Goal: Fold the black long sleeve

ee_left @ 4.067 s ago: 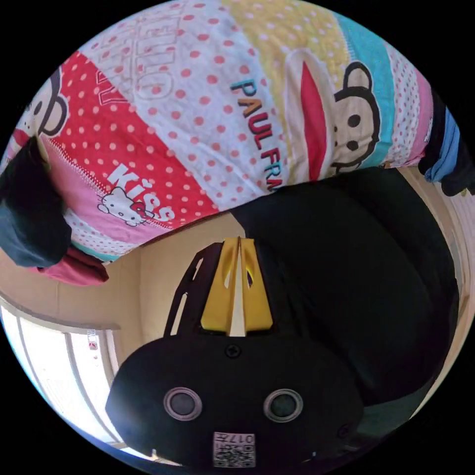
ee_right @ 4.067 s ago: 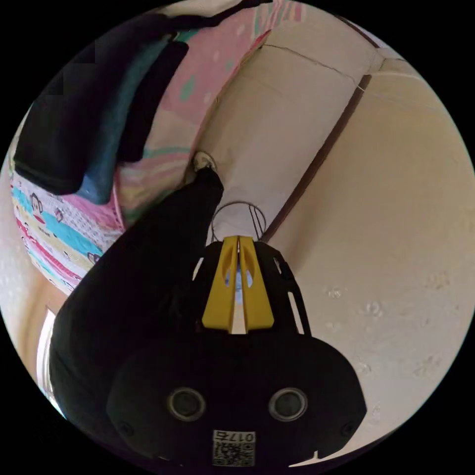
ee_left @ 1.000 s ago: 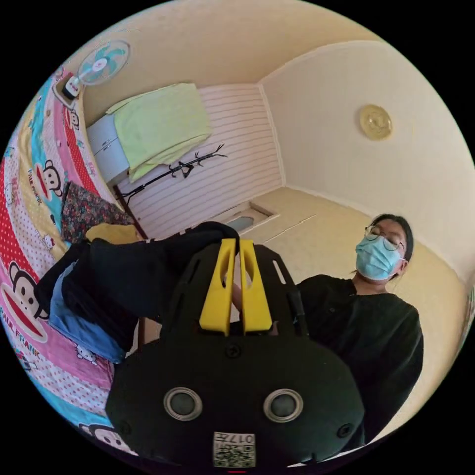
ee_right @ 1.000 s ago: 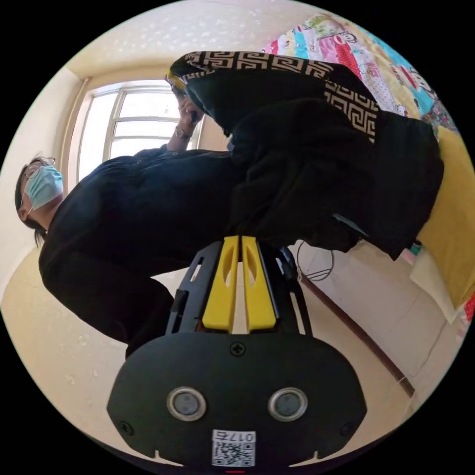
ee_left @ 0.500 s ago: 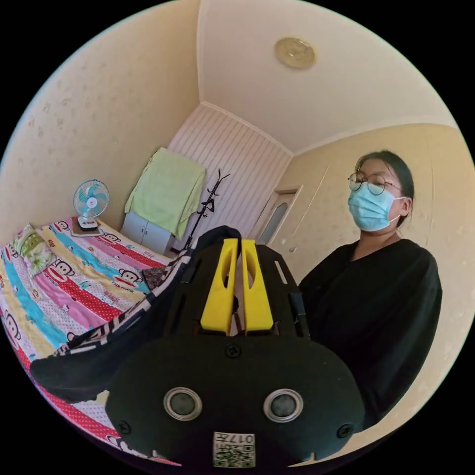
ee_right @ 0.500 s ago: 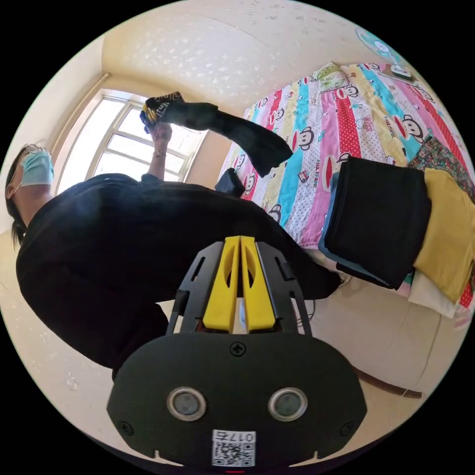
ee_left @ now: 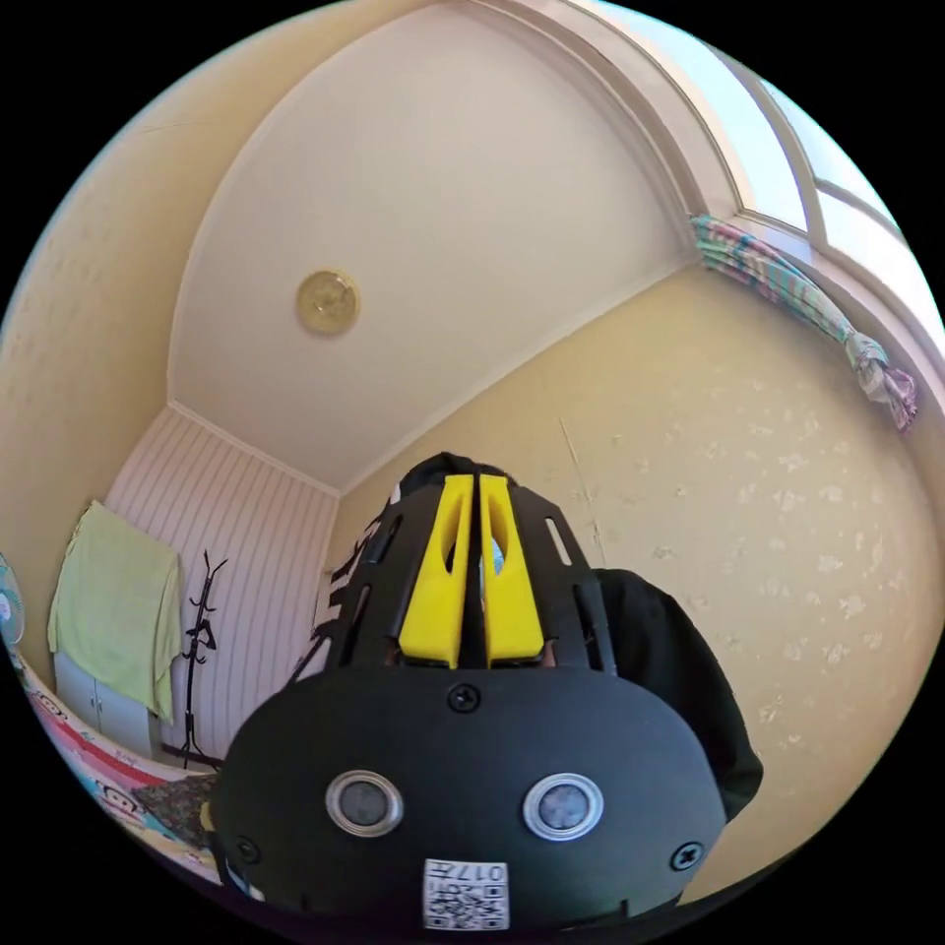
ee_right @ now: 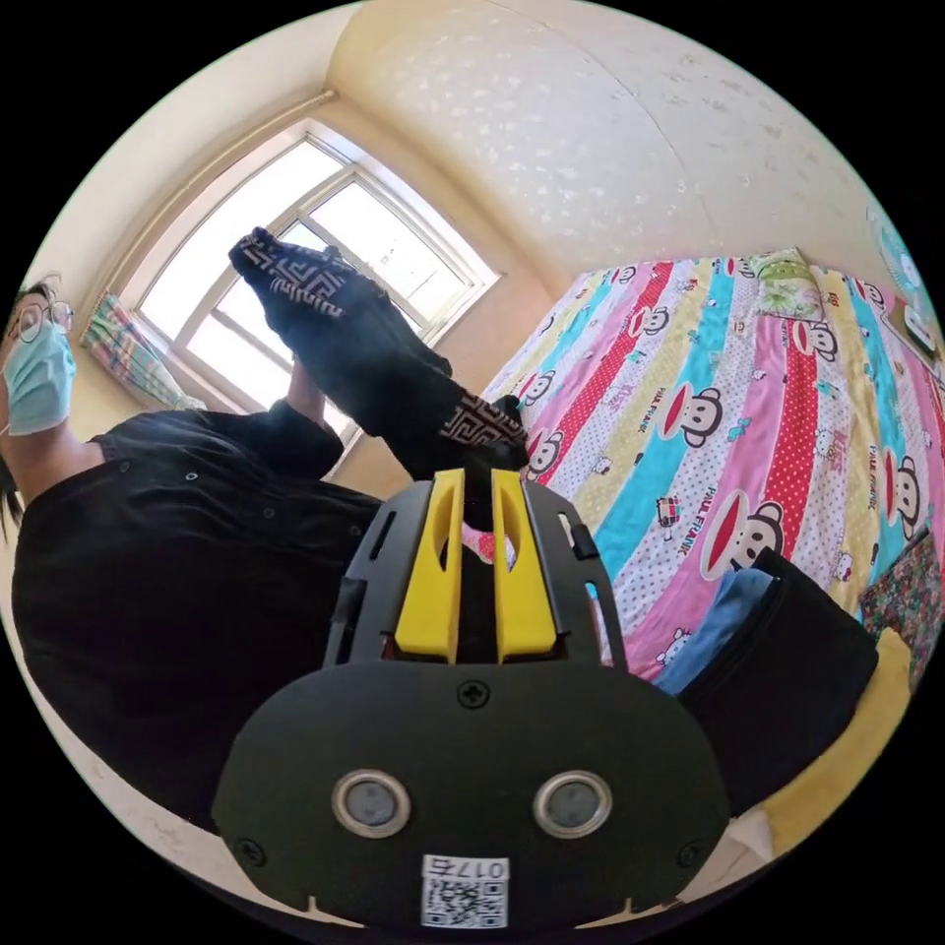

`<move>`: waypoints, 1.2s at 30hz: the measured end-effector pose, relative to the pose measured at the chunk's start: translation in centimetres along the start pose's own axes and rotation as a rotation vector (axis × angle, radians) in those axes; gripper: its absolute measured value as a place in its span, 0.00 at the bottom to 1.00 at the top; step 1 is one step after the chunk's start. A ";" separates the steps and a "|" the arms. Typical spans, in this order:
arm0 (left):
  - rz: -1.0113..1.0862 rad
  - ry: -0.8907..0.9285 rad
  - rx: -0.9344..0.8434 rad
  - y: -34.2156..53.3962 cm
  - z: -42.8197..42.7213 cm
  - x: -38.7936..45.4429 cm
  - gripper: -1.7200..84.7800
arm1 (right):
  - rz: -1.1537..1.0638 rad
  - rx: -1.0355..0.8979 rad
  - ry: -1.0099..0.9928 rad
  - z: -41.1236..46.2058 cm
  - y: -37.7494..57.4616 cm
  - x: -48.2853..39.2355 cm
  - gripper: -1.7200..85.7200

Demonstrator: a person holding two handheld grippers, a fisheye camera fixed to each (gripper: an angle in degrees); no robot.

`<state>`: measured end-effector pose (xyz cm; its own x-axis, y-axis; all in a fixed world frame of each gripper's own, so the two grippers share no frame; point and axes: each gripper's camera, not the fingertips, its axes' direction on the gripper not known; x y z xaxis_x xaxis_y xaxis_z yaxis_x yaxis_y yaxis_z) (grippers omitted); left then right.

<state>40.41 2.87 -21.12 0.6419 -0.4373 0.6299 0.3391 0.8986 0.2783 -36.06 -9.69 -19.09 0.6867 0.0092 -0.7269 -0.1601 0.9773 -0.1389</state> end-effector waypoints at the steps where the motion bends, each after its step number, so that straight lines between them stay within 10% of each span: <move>1: 0.008 0.015 -0.005 -0.1 1.2 0.2 0.02 | -0.028 -0.013 -0.001 1.9 -1.0 -1.0 0.09; 17: -0.082 0.346 0.076 -0.2 24.1 -7.6 0.02 | -0.046 0.310 -0.221 10.7 -2.3 -5.8 0.19; 25: -0.170 0.306 0.075 0.3 27.9 -14.1 0.02 | -0.119 0.114 -0.052 15.8 -6.2 -8.9 0.06; 31: -0.137 -0.153 0.023 -1.1 23.6 -9.7 0.02 | -0.030 0.558 0.120 3.5 -4.8 -9.9 0.03; 36: -0.236 -0.902 -0.032 -0.1 18.3 -5.7 0.01 | -0.141 0.811 0.381 -3.1 -4.1 -18.0 0.03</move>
<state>24.18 5.92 -11.44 -0.2182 -0.4039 0.8884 0.4204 0.7826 0.4591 -50.00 -14.49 -7.56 0.3577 -0.0515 -0.9324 0.5555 0.8143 0.1681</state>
